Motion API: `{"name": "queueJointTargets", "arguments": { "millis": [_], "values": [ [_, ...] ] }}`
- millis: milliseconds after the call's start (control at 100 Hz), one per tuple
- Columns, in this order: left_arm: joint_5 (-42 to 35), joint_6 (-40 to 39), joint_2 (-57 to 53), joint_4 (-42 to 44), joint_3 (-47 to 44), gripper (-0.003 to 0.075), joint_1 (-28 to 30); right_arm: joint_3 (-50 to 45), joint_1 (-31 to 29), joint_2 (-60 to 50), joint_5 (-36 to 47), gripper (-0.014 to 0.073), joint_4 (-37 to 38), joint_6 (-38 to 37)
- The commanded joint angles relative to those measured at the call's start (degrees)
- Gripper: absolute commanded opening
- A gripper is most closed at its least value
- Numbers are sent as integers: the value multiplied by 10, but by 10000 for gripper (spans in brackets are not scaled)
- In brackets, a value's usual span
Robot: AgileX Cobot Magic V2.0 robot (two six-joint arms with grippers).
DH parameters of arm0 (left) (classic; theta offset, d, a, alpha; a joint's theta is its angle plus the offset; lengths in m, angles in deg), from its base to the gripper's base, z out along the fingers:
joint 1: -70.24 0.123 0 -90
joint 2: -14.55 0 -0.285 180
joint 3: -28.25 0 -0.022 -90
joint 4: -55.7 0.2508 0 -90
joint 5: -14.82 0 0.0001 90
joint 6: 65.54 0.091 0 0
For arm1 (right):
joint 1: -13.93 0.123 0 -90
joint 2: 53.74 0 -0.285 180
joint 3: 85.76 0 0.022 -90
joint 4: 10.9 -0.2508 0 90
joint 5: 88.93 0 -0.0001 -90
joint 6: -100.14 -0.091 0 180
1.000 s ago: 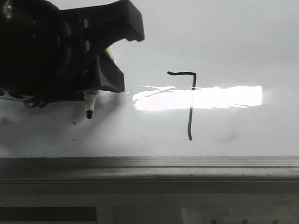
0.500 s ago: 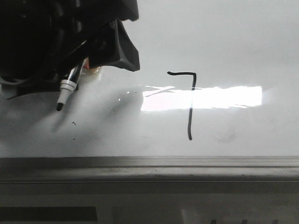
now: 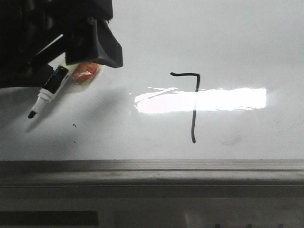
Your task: Write number 7 on whiteboard
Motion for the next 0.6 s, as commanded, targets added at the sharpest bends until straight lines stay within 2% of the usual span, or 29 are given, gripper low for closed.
{"name": "queueJointTargets", "arguments": {
  "millis": [0,210,460,590],
  "values": [
    [-31,2,-9,17,14,589,-3,17,0,0,41,-64,2,3],
    [-31,2,-9,17,14,589,-3,17,0,0,41,-64,-7,3],
    [19,3,-72,58,23,582,-15,17,0,0,41,-64,-7,3],
    [17,50,-126,61,23,542,-32,17,0,0,41,-64,-7,3]
  ]
}}
